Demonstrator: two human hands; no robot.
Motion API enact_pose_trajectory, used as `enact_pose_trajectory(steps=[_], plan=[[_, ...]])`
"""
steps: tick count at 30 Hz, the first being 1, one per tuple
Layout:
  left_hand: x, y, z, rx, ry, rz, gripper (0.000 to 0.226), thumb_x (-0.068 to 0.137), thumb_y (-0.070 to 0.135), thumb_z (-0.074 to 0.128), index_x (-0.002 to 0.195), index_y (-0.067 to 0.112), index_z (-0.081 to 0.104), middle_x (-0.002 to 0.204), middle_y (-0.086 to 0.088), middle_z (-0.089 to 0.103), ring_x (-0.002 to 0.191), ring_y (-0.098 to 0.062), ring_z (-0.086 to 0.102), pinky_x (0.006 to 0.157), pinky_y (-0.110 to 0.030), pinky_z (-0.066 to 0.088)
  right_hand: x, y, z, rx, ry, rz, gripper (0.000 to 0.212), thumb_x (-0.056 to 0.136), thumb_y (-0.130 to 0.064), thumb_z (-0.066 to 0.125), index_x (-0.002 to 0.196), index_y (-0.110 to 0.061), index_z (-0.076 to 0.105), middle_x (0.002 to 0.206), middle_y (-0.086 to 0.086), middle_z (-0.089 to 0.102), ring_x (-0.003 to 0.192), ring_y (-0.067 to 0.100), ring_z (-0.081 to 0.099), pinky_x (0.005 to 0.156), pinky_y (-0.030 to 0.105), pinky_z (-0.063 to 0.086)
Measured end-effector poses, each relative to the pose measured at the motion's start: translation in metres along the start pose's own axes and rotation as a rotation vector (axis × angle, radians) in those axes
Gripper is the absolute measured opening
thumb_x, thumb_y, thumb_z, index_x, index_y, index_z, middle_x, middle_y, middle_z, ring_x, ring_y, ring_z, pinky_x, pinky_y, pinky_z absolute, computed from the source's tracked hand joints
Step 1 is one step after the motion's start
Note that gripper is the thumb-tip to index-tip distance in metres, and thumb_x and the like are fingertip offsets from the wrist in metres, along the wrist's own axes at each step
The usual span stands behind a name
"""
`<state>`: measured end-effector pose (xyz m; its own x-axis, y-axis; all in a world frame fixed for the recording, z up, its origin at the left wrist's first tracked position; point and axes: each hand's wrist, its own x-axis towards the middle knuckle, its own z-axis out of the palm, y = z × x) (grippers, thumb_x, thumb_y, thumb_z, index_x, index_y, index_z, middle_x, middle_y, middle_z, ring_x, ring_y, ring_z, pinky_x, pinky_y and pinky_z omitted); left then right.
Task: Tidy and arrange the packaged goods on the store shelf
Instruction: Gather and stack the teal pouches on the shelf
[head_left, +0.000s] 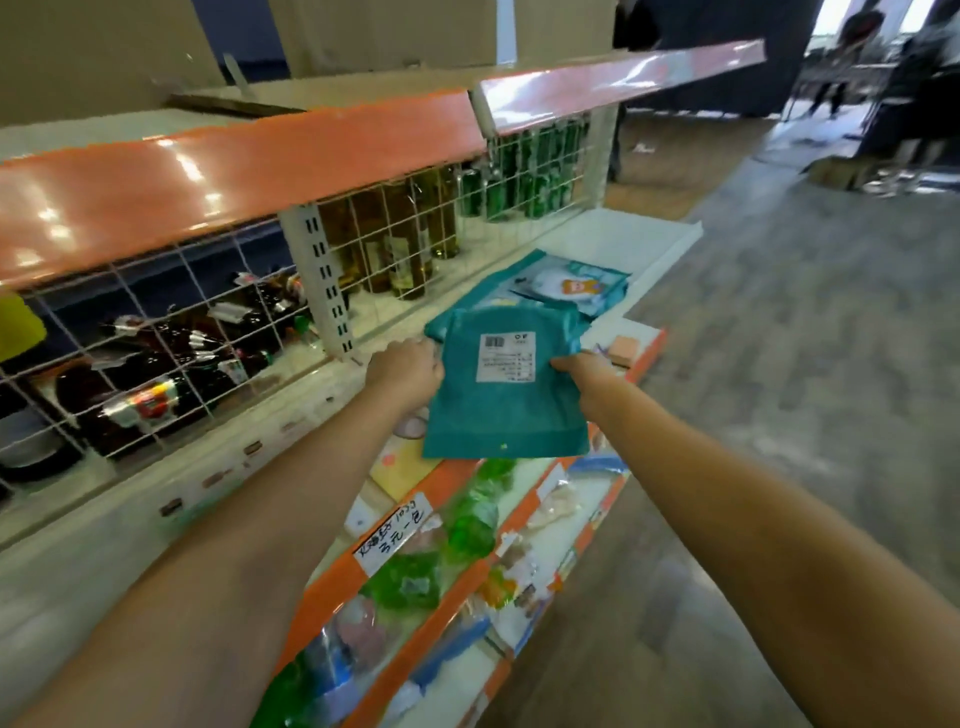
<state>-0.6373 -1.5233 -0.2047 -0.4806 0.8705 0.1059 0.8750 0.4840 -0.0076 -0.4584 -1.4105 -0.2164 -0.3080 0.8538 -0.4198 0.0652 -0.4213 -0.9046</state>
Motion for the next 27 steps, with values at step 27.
enact_pose_trajectory(steps=[27], plan=[[0.126, 0.245, 0.018, -0.482, -0.15, -0.114, 0.04, 0.1, 0.039, 0.037, 0.115, 0.006, 0.053, 0.121, -0.015, 0.058, 0.11, -0.031, 0.054, 0.078, -0.033, 0.036, 0.127, -0.081, -0.215, 0.004, 0.001, -0.053, 0.034, 0.094, 0.005, 0.047, 0.127, 0.004, 0.051, 0.126, 0.022, 0.059, 0.099, 0.034, 0.058, 0.099, 0.053, 0.045]])
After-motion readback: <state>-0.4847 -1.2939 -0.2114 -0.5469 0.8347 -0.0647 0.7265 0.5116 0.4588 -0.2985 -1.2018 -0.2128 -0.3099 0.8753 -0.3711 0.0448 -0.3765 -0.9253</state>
